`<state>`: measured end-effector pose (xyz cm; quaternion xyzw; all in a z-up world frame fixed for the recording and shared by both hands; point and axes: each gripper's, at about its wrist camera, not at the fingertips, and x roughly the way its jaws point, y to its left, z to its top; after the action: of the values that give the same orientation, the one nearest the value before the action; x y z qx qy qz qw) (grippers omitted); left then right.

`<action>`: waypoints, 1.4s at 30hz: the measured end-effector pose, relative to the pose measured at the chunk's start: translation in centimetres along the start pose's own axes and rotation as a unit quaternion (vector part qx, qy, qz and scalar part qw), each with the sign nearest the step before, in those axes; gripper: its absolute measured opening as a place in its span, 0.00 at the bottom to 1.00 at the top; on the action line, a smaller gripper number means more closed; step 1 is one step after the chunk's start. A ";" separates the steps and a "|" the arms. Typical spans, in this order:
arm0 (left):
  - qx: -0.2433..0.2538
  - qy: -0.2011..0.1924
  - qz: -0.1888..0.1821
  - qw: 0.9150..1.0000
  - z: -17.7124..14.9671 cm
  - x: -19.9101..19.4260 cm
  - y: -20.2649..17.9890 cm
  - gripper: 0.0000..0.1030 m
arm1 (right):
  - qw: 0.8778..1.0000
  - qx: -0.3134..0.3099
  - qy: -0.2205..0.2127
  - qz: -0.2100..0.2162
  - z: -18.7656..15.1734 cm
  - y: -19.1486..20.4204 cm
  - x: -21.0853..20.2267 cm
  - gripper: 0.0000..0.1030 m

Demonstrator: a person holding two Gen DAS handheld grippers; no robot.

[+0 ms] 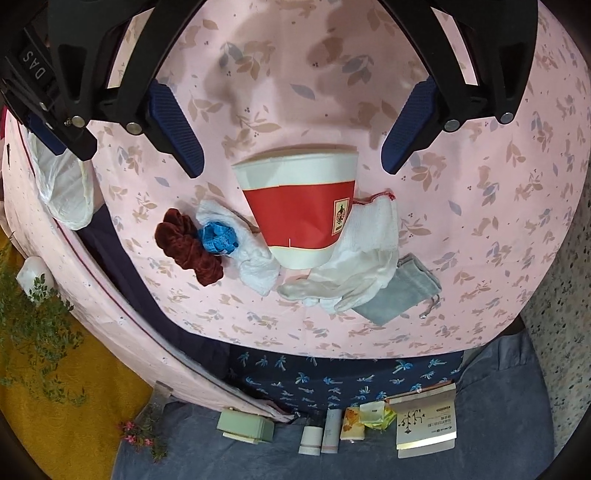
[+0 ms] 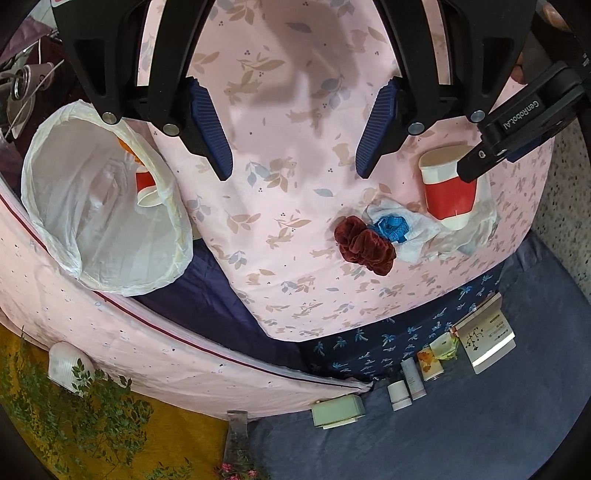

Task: Collect trash
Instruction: 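Move both tools back over the remaining items on the table, then grasp the red-and-white paper cup with the left tool while the right tool grasps the dark red scrunchie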

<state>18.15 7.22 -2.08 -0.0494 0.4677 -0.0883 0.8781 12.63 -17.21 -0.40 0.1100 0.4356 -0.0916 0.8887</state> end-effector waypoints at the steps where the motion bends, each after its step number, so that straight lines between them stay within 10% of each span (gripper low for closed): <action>1: 0.000 0.007 0.002 1.000 0.2 0.5 0.0 0.90 | 1.000 -0.001 0.000 0.001 0.3 0.2 0.3 0.65; 9: -0.010 0.051 0.002 0.999 1.1 3.5 0.1 0.86 | 1.000 -0.013 0.003 0.007 2.8 2.1 3.3 0.65; 21: -0.016 0.056 -0.031 0.998 2.2 3.9 1.1 0.51 | 0.998 -0.058 0.013 0.006 4.9 5.9 7.9 0.65; 25: -0.024 0.055 -0.050 0.997 2.4 4.0 1.4 0.57 | 0.998 -0.064 0.025 0.007 5.2 6.4 9.3 0.56; 29: -0.029 0.045 -0.037 0.998 2.7 4.0 1.3 0.78 | 0.997 -0.055 0.045 0.008 5.0 5.8 10.2 0.15; 42: 0.004 0.047 -0.009 0.999 2.7 6.0 -1.4 0.83 | 1.000 -0.003 0.025 0.007 4.5 1.2 7.0 0.13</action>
<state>23.49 4.68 -5.19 -0.0457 0.5072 -0.1002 0.8547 20.58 -17.80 -3.17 0.1127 0.4574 -0.0816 0.8783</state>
